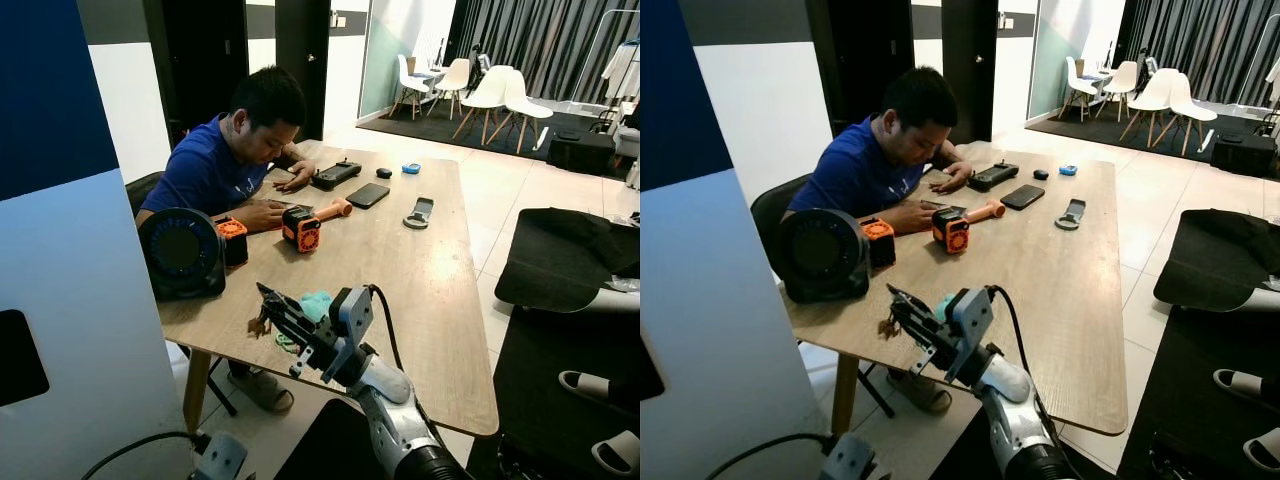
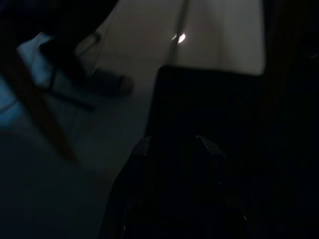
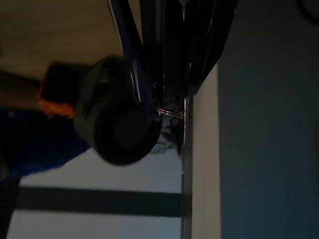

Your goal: Hang keys on a hook

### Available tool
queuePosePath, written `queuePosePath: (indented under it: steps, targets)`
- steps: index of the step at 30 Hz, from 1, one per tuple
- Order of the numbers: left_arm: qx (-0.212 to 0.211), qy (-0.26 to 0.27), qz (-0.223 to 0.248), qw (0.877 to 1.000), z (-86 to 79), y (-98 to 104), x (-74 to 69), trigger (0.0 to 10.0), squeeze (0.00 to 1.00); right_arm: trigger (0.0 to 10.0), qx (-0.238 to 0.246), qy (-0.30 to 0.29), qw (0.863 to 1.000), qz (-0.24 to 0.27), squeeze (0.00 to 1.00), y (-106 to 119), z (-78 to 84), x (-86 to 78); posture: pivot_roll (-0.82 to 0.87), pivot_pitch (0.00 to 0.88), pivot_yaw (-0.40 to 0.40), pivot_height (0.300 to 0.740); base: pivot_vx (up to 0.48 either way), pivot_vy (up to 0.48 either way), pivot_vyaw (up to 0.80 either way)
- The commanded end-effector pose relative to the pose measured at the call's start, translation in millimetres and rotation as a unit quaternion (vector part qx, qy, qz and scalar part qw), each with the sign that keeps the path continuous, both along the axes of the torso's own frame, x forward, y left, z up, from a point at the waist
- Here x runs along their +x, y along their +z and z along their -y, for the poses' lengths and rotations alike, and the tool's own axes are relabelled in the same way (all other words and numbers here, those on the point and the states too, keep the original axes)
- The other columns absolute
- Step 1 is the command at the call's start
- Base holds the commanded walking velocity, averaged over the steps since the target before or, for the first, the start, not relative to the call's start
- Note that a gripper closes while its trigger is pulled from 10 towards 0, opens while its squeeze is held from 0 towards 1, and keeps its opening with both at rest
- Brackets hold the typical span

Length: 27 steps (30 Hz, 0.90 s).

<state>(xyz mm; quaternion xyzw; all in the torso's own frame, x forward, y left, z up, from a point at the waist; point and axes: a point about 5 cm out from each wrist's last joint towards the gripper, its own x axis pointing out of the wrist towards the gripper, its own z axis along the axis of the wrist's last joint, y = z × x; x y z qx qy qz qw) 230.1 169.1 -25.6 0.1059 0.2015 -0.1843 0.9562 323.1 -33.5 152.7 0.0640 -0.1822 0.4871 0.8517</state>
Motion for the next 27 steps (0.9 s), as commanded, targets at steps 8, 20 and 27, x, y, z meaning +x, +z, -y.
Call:
queuePosePath:
  steps: [8, 20, 27]
  targets:
    - [0.059, 0.023, -0.061, 0.996, -19.9, -17, -15.0, 10.0, 0.00, 0.0, 0.003, 0.057, 0.995, -0.081, 0.00, -27, -6.5, -16.5, 0.08, 0.054, -0.002, 0.740, 0.000, 0.000, 0.00]
    - [0.132, 0.107, -0.130, 0.977, -47.4, -32, -27.6, 10.0, 0.00, 0.0, -0.040, 0.075, 0.968, -0.237, 0.00, -94, 10.0, -41.1, 0.08, 0.043, 0.002, 0.740, 0.000, 0.000, 0.00]
    - [0.128, 0.121, -0.134, 0.975, -46.1, -34, -27.8, 10.0, 0.00, 0.0, -0.050, 0.005, 0.919, -0.392, 0.00, -147, 38.6, -61.2, 0.08, 0.042, 0.005, 0.740, 0.000, 0.000, 0.00]
